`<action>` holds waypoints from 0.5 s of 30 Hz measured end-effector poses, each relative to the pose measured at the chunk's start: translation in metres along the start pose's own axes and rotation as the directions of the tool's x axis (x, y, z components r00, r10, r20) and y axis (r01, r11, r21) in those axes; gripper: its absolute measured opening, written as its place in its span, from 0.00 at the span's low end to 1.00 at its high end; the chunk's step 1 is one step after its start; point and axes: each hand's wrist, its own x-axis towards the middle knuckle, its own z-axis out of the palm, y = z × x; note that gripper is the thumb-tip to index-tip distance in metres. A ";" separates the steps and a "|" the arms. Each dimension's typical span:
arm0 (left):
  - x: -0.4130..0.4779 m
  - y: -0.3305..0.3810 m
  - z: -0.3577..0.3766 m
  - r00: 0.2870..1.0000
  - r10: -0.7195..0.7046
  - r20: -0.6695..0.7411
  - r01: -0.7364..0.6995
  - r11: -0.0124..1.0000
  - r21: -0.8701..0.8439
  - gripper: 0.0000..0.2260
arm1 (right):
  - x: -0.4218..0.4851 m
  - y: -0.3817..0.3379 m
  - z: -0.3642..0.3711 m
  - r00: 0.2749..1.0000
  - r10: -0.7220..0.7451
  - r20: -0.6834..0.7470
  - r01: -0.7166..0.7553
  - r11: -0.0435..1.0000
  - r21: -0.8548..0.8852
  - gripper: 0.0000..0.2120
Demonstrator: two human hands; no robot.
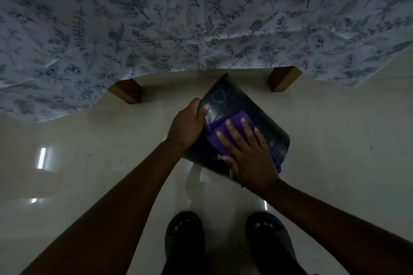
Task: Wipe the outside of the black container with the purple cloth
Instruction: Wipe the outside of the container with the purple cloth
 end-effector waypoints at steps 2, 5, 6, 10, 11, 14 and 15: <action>0.002 0.004 0.001 1.000 0.006 -0.023 -0.007 1.000 -0.031 0.15 | 0.010 0.014 -0.004 1.000 0.023 0.001 -0.023 0.999 0.027 0.26; 0.007 0.012 0.002 1.000 0.000 -0.016 -0.001 0.997 -0.072 0.16 | 0.043 0.035 -0.017 0.974 0.225 -0.031 -0.218 0.965 0.146 0.28; 0.008 0.014 0.002 1.000 -0.002 -0.018 0.001 0.997 -0.071 0.16 | 0.056 0.041 -0.020 0.958 0.286 -0.032 -0.274 0.942 0.193 0.29; 0.010 0.011 0.002 0.999 -0.037 -0.030 0.036 0.999 -0.023 0.16 | 0.052 0.035 -0.015 0.958 0.284 -0.033 -0.277 0.952 0.128 0.29; 0.010 0.009 0.002 0.998 -0.046 -0.035 0.046 0.999 -0.012 0.15 | 0.039 0.027 -0.011 0.976 0.214 -0.029 -0.211 0.975 0.069 0.29; 0.007 0.006 0.005 0.998 -0.043 -0.049 0.042 0.999 -0.024 0.15 | 0.005 0.011 0.001 1.000 0.025 -0.006 -0.025 1.000 -0.012 0.28; 0.006 0.007 0.006 0.998 -0.033 -0.054 0.031 0.999 -0.037 0.16 | 0.006 0.013 0.000 1.000 0.019 -0.010 -0.019 1.000 -0.006 0.28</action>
